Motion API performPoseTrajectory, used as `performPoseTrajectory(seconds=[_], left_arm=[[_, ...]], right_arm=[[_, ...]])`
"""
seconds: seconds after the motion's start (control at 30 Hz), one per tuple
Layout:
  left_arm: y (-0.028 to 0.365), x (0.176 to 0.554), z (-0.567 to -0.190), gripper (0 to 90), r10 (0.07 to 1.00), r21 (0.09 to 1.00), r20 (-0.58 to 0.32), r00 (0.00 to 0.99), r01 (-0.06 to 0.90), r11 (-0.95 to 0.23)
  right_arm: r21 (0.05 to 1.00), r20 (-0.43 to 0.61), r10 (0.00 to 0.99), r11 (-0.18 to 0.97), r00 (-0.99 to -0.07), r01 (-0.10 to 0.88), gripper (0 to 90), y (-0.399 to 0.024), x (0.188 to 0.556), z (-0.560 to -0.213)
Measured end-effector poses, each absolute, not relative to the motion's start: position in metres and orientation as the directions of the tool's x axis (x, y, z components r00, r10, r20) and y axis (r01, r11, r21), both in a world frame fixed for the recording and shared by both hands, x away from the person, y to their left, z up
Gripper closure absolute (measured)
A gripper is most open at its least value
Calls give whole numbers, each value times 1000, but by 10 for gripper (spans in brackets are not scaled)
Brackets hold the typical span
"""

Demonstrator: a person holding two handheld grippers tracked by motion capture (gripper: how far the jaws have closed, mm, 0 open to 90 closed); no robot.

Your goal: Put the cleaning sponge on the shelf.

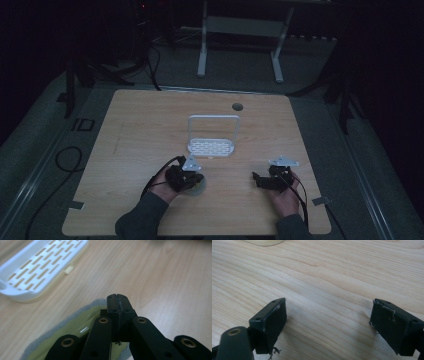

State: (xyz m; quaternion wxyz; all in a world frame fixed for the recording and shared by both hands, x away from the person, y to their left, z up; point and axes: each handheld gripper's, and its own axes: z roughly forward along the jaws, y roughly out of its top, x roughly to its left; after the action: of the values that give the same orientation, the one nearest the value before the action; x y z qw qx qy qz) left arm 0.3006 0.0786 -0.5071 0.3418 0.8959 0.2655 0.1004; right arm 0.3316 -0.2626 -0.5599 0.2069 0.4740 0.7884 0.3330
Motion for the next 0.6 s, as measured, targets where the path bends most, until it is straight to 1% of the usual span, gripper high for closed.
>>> performPoseTrajectory(seconds=[0.6], left_arm=[[103,334,-507,896,635,658,8,773,474,-586]], right_arm=[[721,-9,886,326,-463,611,133,-262,332,-560]])
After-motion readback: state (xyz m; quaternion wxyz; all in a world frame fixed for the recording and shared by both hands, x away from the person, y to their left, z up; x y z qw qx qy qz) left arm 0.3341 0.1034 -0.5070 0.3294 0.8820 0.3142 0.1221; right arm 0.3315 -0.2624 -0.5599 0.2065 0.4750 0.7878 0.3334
